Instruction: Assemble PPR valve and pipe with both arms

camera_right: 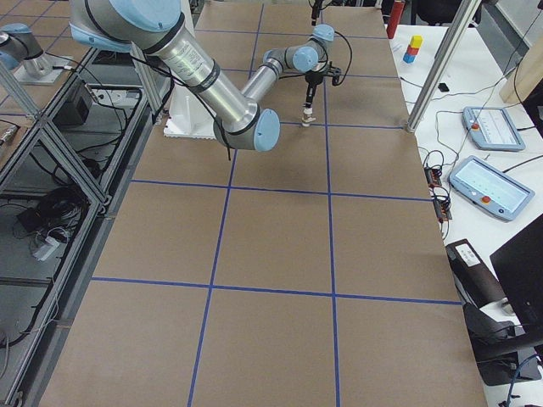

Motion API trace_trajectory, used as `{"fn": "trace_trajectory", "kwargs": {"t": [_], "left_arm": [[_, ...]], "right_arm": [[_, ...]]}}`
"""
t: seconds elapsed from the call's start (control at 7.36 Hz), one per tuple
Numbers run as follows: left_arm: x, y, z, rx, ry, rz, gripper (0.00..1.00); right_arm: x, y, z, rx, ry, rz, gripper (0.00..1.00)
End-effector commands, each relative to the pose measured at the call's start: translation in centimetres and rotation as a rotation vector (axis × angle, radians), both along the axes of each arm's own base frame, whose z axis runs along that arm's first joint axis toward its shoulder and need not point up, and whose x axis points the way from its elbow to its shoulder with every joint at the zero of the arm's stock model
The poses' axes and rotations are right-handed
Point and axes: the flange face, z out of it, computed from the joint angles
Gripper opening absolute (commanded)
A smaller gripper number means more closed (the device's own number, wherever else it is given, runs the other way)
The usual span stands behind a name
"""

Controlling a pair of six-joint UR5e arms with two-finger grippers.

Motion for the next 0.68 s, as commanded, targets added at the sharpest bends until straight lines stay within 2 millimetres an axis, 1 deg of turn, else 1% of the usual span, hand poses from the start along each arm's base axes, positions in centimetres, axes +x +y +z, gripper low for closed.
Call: {"fn": "trace_trajectory", "kwargs": {"t": [0.0,0.14,0.54], "left_arm": [[0.02,-0.01,-0.02,0.000,0.000,0.000,1.00],[0.02,-0.01,-0.02,0.000,0.000,0.000,1.00],[0.04,-0.07,-0.03,0.000,0.000,0.000,1.00]], "right_arm": [[0.04,-0.08,-0.05,-0.002,-0.005,0.004,0.12],[0.17,0.00,-0.16,0.003,-0.007,0.003,0.99],[0.18,0.15,-0.12,-0.004,-0.008,0.009,1.00]]}}
